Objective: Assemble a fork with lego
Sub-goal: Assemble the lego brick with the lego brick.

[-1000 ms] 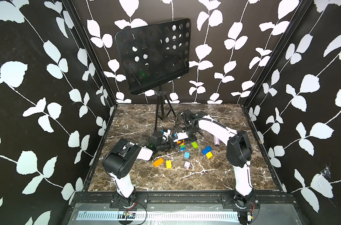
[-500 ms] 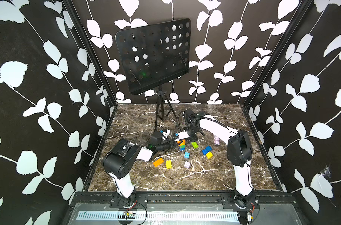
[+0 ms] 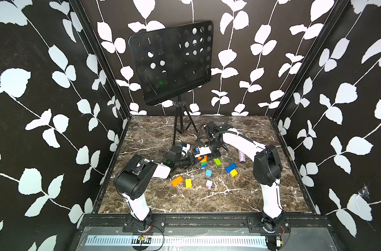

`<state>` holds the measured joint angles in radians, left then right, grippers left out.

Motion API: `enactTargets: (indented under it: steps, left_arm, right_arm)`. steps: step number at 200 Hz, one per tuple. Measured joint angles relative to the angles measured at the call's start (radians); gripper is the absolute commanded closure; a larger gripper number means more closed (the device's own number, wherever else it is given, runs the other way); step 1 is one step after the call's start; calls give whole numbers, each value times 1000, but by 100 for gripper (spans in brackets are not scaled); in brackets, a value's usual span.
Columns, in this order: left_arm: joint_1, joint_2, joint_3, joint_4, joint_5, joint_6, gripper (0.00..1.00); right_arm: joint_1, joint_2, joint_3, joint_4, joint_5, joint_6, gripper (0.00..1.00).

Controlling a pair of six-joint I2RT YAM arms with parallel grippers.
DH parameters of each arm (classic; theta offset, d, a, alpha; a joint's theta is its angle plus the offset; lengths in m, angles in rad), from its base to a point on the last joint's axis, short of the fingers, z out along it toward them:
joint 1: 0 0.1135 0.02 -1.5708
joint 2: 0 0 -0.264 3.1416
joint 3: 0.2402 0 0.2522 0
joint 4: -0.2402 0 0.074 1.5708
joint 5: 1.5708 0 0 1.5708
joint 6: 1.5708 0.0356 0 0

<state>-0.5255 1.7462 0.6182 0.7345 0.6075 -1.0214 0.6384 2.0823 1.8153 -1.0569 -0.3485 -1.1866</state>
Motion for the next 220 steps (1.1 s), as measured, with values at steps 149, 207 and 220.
enactTargets:
  steps: [149, 207, 220]
  left_arm:
    - [-2, -3, -5, -7, 10, 39, 51]
    - [-1, -34, 39, -148, 1, 80, 33]
    - [-1, -48, 50, -196, -3, 91, 30]
  right_arm:
    - [23, 43, 23, 10, -5, 31, 63]
    - [22, 42, 22, 16, -10, 44, 55]
    - [22, 40, 22, 16, -10, 55, 47]
